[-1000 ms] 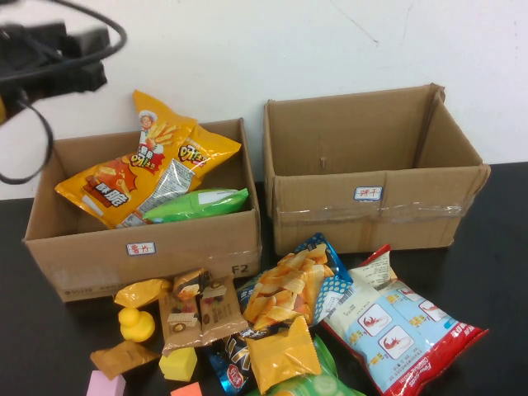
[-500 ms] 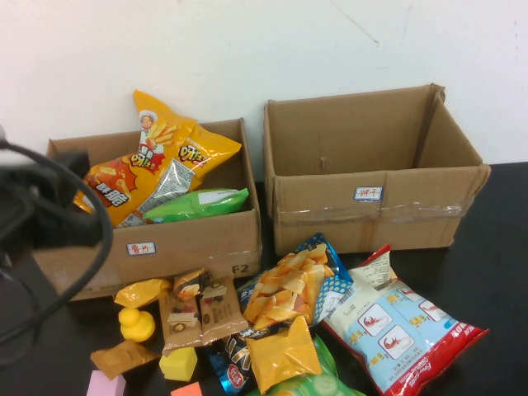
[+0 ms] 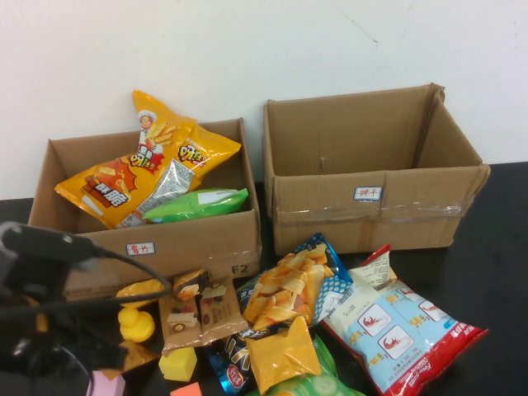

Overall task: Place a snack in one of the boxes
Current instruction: Pick up the biscuit

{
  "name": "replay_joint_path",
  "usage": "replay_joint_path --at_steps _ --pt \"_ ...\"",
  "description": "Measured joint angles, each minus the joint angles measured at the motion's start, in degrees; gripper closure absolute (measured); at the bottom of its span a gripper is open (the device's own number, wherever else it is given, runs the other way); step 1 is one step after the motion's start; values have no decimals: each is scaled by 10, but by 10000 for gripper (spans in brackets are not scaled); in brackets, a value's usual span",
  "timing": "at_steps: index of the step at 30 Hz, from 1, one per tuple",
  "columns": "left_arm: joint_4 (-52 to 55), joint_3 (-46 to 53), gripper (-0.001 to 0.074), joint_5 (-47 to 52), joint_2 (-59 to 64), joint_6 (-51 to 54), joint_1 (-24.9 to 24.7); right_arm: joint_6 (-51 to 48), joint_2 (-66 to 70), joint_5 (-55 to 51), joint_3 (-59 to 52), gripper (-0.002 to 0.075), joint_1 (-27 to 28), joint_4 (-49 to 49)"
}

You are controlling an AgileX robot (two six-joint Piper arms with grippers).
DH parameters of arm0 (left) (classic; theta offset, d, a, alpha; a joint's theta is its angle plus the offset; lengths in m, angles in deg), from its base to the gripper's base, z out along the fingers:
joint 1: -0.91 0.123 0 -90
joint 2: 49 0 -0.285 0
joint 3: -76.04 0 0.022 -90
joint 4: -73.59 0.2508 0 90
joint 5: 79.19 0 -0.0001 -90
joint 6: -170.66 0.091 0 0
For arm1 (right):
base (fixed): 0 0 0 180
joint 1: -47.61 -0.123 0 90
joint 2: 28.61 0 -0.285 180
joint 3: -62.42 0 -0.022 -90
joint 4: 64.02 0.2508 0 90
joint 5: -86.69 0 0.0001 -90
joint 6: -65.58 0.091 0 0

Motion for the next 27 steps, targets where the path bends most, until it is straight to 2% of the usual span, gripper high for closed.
replay_joint_path --at_steps 2,8,10,14,21,27 --pt "-34 -14 582 35 35 31 0 0 0 0 0 727 0 0" --pt "-75 -35 153 38 149 52 0 0 0 0 0 727 0 0" --pt "-77 -37 88 18 183 54 0 0 0 0 0 727 0 0" --pt "-56 -41 50 -52 240 52 10 0 0 0 0 727 0 0" --pt "10 -41 64 -135 275 32 51 0 0 0 0 727 0 0" --pt "17 -41 67 -192 321 31 57 0 0 0 0 727 0 0"
